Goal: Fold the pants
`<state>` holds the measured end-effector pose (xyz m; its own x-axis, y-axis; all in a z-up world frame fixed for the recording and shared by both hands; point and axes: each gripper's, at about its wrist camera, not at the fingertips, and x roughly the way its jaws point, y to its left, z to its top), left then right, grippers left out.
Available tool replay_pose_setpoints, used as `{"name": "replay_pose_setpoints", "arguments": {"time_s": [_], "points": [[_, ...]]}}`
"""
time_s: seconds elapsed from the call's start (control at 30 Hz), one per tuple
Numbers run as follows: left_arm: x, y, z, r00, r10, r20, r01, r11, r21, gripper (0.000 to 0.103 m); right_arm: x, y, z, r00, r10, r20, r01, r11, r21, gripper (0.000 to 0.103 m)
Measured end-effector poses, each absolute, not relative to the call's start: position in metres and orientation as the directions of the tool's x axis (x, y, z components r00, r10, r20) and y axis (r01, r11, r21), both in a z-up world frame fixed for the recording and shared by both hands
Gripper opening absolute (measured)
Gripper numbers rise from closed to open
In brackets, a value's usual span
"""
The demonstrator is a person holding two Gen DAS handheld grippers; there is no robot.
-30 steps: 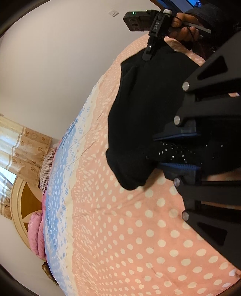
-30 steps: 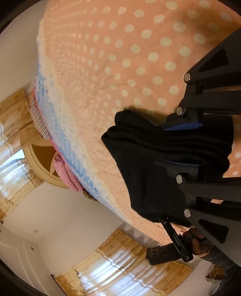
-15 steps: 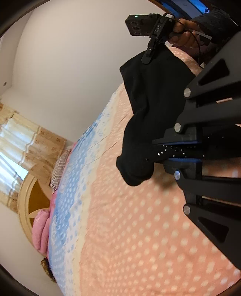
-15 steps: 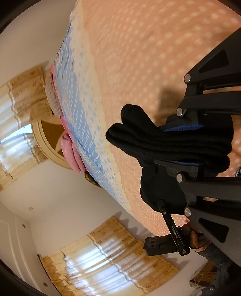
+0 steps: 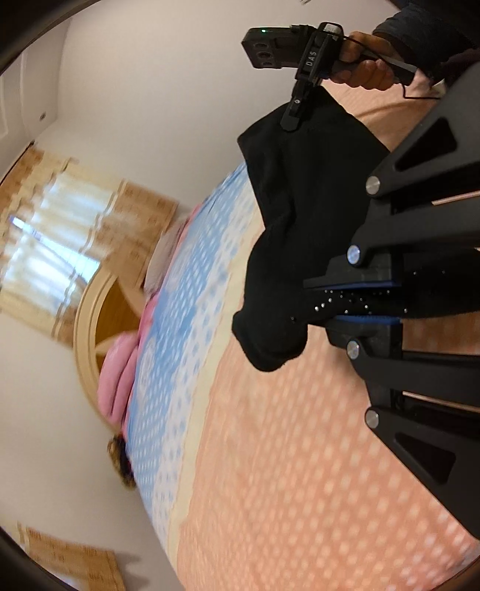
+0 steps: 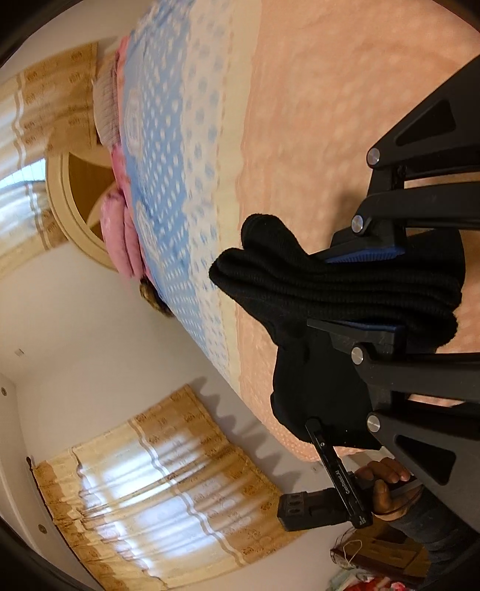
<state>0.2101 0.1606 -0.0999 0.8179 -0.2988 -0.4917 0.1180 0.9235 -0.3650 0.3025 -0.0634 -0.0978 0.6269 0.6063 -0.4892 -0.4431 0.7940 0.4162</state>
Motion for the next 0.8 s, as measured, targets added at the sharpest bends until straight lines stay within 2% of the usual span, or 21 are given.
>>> {"name": "replay_pose_setpoints", "arguments": {"time_s": [0.17,0.33,0.4,0.47,0.5,0.53,0.57,0.63,0.67,0.7,0.73,0.8], "points": [[0.224,0.195,-0.113,0.836,-0.174,-0.521,0.01,0.953,-0.303,0.011,0.337,-0.015,-0.12,0.592,0.641,-0.488,-0.463,0.766,0.445,0.026],[0.241,0.217,-0.144,0.798,-0.151,-0.584,-0.052,0.947,-0.316,0.011,0.358,0.005,-0.15,0.557,0.634,-0.537,-0.421,0.772,0.476,0.026],[0.245,0.219,-0.155,0.78,-0.15,-0.608,-0.064,0.947,-0.315,0.015,0.364,-0.001,-0.162,0.534,0.645,-0.547,-0.397,0.762,0.512,0.026],[0.247,0.217,-0.164,0.771,-0.132,-0.623,-0.083,0.949,-0.304,0.03,0.366,-0.011,-0.167,0.536,0.635,-0.557,-0.372,0.77,0.519,0.029],[0.244,0.217,-0.166,0.77,-0.114,-0.627,-0.1,0.95,-0.295,0.035,0.366,-0.014,-0.169,0.534,0.633,-0.56,-0.363,0.77,0.525,0.03],[0.243,0.217,-0.167,0.768,-0.087,-0.635,-0.124,0.952,-0.28,0.047,0.367,-0.017,-0.171,0.531,0.63,-0.567,-0.351,0.772,0.529,0.03],[0.244,0.217,-0.168,0.766,-0.072,-0.639,-0.136,0.953,-0.271,0.055,0.367,-0.021,-0.173,0.532,0.619,-0.578,-0.34,0.781,0.523,0.031],[0.243,0.218,-0.17,0.761,-0.065,-0.645,-0.151,0.95,-0.274,0.06,0.369,-0.022,-0.174,0.544,0.58,-0.606,-0.313,0.81,0.495,0.034],[0.242,0.219,-0.171,0.758,-0.057,-0.65,-0.161,0.949,-0.271,0.065,0.369,-0.023,-0.175,0.548,0.571,-0.612,-0.305,0.817,0.49,0.037],[0.242,0.219,-0.172,0.745,-0.029,-0.666,-0.184,0.951,-0.248,0.068,0.369,-0.025,-0.175,0.554,0.558,-0.618,-0.291,0.825,0.485,0.045],[0.242,0.222,-0.174,0.739,-0.014,-0.674,-0.197,0.952,-0.236,0.071,0.369,-0.026,-0.176,0.559,0.547,-0.623,-0.276,0.831,0.483,0.048],[0.238,0.222,-0.175,0.739,-0.005,-0.673,-0.201,0.953,-0.227,0.071,0.369,-0.032,-0.178,0.562,0.547,-0.621,-0.257,0.828,0.498,0.054]]}}
